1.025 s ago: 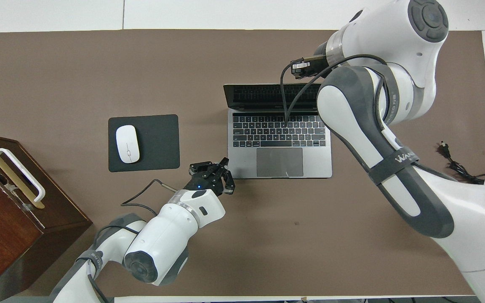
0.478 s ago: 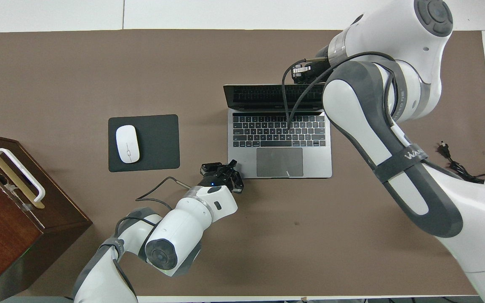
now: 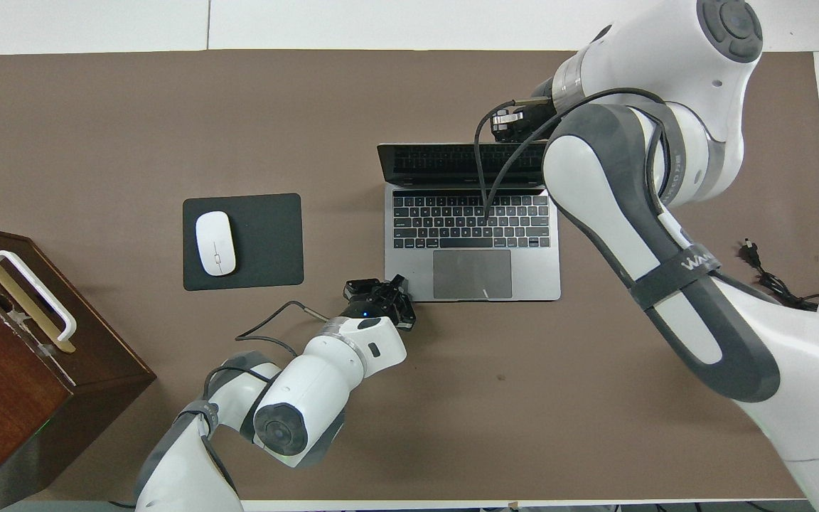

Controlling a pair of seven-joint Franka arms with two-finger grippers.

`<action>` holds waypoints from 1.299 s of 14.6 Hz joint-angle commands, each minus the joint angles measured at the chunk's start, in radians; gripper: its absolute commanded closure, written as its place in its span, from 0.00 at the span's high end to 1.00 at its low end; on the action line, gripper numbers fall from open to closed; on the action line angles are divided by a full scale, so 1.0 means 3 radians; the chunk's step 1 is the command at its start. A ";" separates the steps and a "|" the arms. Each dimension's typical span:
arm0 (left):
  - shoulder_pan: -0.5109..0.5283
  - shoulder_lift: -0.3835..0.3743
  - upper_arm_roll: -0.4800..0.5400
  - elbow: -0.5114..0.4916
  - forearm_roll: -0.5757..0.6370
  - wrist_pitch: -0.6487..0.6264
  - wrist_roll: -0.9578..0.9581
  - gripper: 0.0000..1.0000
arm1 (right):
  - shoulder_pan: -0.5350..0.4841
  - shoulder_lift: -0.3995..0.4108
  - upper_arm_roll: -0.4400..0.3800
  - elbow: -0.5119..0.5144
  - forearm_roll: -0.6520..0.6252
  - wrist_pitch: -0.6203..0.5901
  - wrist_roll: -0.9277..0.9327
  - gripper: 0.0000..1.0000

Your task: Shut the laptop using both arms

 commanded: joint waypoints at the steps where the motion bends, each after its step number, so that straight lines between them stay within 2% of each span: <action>1: -0.0078 0.0018 0.0065 -0.0108 -0.0001 0.0078 0.0044 0.00 | 0.0004 -0.0049 0.0013 -0.0077 0.0053 -0.0074 0.0036 0.00; 6: -0.0078 0.0008 0.0065 -0.0149 0.0004 0.0078 0.0064 0.00 | 0.0004 -0.0090 0.0008 -0.0097 0.0048 -0.0412 0.0041 0.00; 16: -0.0068 -0.0018 0.0070 -0.0292 0.0009 0.0083 0.0146 0.00 | 0.0004 -0.0382 0.0008 -0.0731 0.0017 -0.0407 0.0062 0.00; 19: -0.0062 -0.0018 0.0070 -0.0318 0.0009 0.0083 0.0182 0.00 | -0.0006 -0.0433 0.0003 -0.0828 0.0017 -0.0407 0.0062 0.00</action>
